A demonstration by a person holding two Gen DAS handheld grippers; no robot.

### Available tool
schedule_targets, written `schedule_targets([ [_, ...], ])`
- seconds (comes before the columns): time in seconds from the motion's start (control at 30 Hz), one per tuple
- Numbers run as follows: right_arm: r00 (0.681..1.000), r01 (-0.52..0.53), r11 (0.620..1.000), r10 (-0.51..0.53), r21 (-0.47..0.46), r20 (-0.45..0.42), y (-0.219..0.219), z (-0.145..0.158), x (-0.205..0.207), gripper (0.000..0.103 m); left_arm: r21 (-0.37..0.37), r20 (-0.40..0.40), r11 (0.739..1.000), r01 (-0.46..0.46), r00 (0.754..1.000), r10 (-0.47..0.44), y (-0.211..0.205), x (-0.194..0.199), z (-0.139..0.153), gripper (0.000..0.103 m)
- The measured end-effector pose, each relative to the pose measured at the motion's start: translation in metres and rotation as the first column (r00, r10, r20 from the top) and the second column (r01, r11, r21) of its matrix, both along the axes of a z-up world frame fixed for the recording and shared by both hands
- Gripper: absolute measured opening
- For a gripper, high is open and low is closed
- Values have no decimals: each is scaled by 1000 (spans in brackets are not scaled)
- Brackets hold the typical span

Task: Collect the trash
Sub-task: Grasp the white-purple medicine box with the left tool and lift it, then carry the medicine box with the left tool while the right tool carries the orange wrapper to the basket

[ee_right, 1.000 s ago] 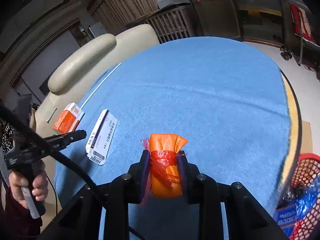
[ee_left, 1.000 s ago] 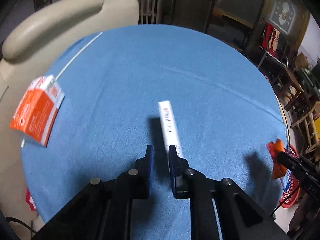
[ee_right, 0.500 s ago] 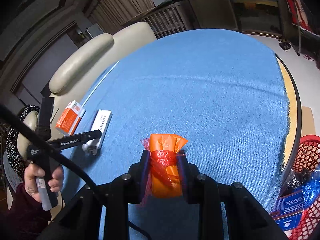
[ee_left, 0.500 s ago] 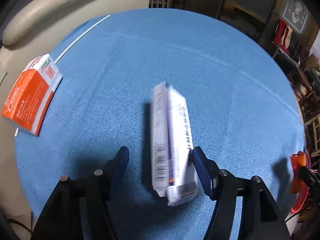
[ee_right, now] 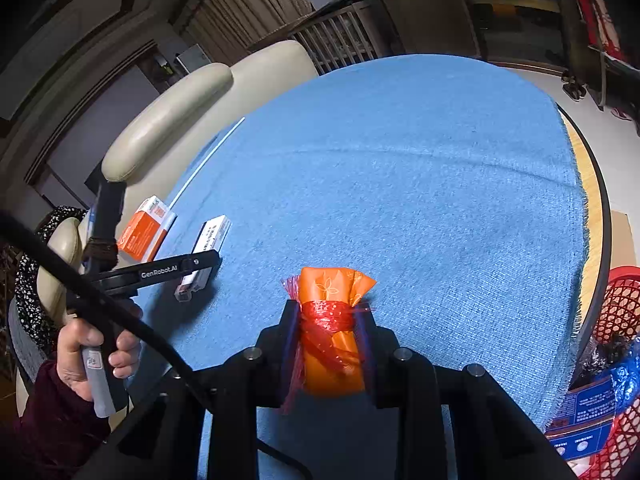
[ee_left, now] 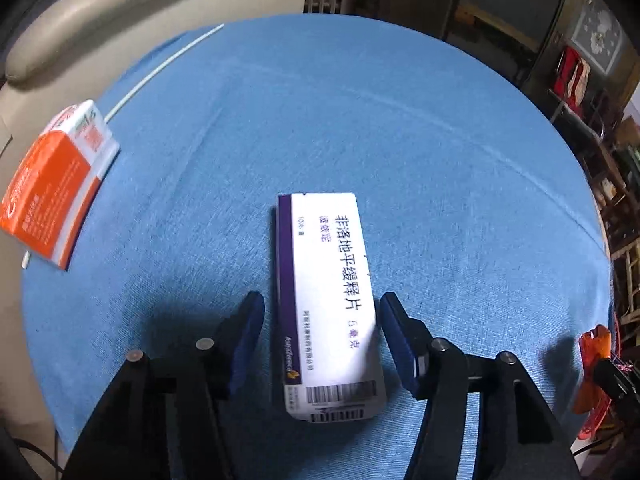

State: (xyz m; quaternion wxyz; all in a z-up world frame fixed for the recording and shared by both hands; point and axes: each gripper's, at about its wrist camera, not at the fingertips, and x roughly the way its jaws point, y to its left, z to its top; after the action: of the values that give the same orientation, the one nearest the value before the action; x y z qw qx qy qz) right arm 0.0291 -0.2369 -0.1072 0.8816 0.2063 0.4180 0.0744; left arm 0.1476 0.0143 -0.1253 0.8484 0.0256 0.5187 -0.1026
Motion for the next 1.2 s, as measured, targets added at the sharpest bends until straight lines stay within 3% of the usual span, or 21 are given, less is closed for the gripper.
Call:
schedule_targets([
  [0.07,1000,-1,1000,1,1,-1,1,0,0,30,6,11,1000,10,1000,-10,3,0,-1,47],
  [0.2,1000,-5,1000,5,-4,5,2,1,0,30,-16,16,1000,22,1000,-22,1,-4,1,47],
  [0.53,998,4,1000,-3,-12,66,-1,22,-10,30,69,176,995,71,981,-82,-12,-44,56,47],
  [0.77,992,15,1000,-11,-24,128,-2,49,-25,30,154,283,980,126,944,-166,-35,-78,93,47],
  [1.2,962,34,997,-13,-73,273,-3,107,-80,30,176,404,962,208,876,-263,-59,-123,146,47],
])
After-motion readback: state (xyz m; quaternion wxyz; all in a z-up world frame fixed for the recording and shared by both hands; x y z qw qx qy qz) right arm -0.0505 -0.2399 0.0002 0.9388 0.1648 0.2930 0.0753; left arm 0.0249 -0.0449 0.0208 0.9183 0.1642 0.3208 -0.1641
